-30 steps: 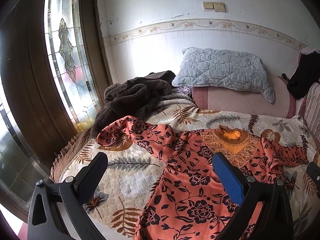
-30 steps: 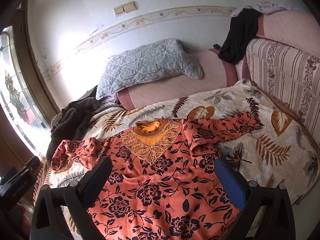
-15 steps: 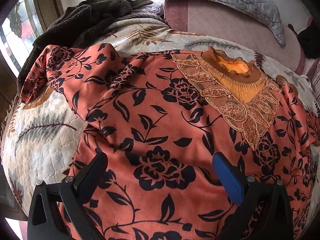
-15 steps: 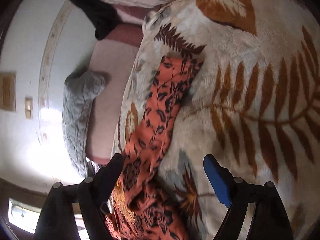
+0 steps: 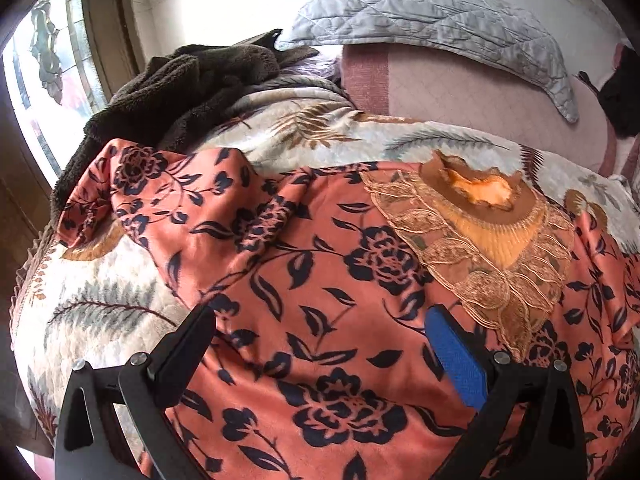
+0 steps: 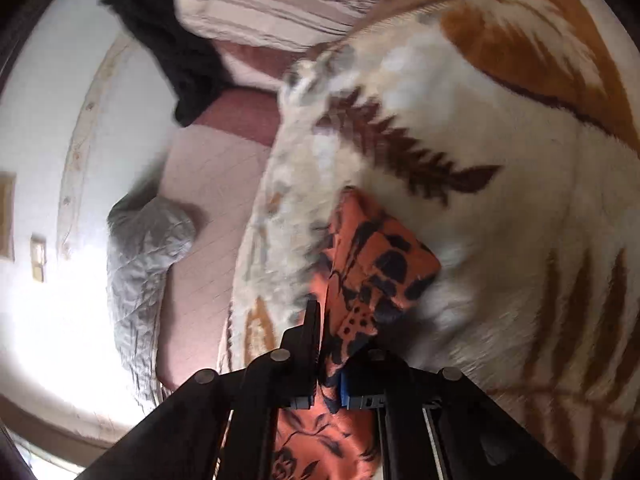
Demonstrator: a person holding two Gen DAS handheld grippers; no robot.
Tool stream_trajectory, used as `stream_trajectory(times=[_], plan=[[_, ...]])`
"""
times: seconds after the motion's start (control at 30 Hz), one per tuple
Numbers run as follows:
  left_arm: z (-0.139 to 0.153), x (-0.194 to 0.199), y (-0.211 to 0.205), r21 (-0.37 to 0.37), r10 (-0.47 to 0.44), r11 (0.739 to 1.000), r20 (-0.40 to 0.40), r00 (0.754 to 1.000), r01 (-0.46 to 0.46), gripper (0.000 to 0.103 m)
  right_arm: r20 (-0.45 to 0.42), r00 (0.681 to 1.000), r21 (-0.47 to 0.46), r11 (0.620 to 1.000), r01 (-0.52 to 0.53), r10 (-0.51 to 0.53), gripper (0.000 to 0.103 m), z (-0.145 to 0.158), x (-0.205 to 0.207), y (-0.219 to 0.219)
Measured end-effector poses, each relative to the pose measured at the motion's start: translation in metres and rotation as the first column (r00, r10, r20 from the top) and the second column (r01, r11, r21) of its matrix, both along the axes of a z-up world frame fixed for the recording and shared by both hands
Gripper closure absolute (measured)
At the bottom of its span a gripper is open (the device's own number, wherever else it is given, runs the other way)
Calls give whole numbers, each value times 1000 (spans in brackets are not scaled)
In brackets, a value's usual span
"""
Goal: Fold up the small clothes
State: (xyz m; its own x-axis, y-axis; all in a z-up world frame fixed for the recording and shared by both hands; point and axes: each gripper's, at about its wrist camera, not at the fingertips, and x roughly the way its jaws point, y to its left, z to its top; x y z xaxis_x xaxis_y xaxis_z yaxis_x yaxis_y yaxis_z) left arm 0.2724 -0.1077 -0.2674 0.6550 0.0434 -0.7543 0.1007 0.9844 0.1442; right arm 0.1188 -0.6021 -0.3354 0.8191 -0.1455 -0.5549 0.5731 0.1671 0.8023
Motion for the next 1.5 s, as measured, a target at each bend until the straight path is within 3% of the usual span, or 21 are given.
stream_trajectory(times=[0.13,0.27,0.37,0.5,0.53,0.57,0.6,0.63,0.7,0.77,0.9,1.0,1.03,1.07,1.1,1.13,1.17,1.23,1.33,1.5], plan=[[13,6,27,-29,73,997,20,997,-73,0,101,978,-133,977,-169,183,95,71,36,59],[21,11,60,-22,146,989,38,988,-146,0,174,914,-208,921,-329,365,95,123,83,143],[27,17,87,-52,209,977,39,977,-207,0,199,854,-230,870,-436,481,95,141,117,212],[34,21,120,-60,277,960,51,960,-274,0,183,773,-225,791,-569,608,89,140,156,301],[35,23,128,-65,292,955,49,955,-289,0,171,749,-210,767,-607,640,77,136,161,326],[35,24,135,-70,307,950,43,951,-304,0,161,726,-185,743,-643,669,39,131,168,343],[34,25,142,-74,322,945,33,946,-319,0,142,703,-159,717,-679,697,13,127,176,358],[33,26,148,-79,335,940,23,942,-332,0,136,686,-158,699,-697,715,0,123,178,370],[31,28,156,-92,350,933,0,937,-349,0,141,640,-201,655,-729,755,0,124,176,390],[30,28,161,-105,355,929,-7,935,-354,0,136,616,-239,629,-740,776,0,125,170,397],[27,31,155,-115,331,937,-10,944,-330,0,-50,698,-315,652,-690,715,2,117,144,378],[18,36,140,-85,295,951,-34,955,-297,0,-182,755,-267,708,-654,629,21,84,129,337],[15,38,136,-63,297,952,-44,954,-299,0,-231,759,-237,722,-650,608,26,70,126,324],[11,40,133,-47,299,952,-55,953,-302,0,-289,743,-183,727,-662,604,27,50,128,314],[8,41,132,-39,297,953,-71,952,-300,0,-343,713,-111,728,-677,611,29,27,129,304],[4,43,131,-36,292,955,-91,952,-296,0,-381,687,-36,733,-679,618,38,5,129,297],[2,44,131,-36,290,955,-110,951,-295,0,-371,704,-48,745,-666,606,50,0,125,291],[0,46,140,-53,312,946,-126,942,-321,0,-333,730,-115,742,-660,597,50,12,117,288],[8,50,162,-64,376,922,-85,923,-382,0,-236,761,-210,733,-647,604,49,40,111,288],[9,66,226,-129,512,843,-108,852,-523,0,-199,720,-233,682,-693,665,43,53,112,301]])
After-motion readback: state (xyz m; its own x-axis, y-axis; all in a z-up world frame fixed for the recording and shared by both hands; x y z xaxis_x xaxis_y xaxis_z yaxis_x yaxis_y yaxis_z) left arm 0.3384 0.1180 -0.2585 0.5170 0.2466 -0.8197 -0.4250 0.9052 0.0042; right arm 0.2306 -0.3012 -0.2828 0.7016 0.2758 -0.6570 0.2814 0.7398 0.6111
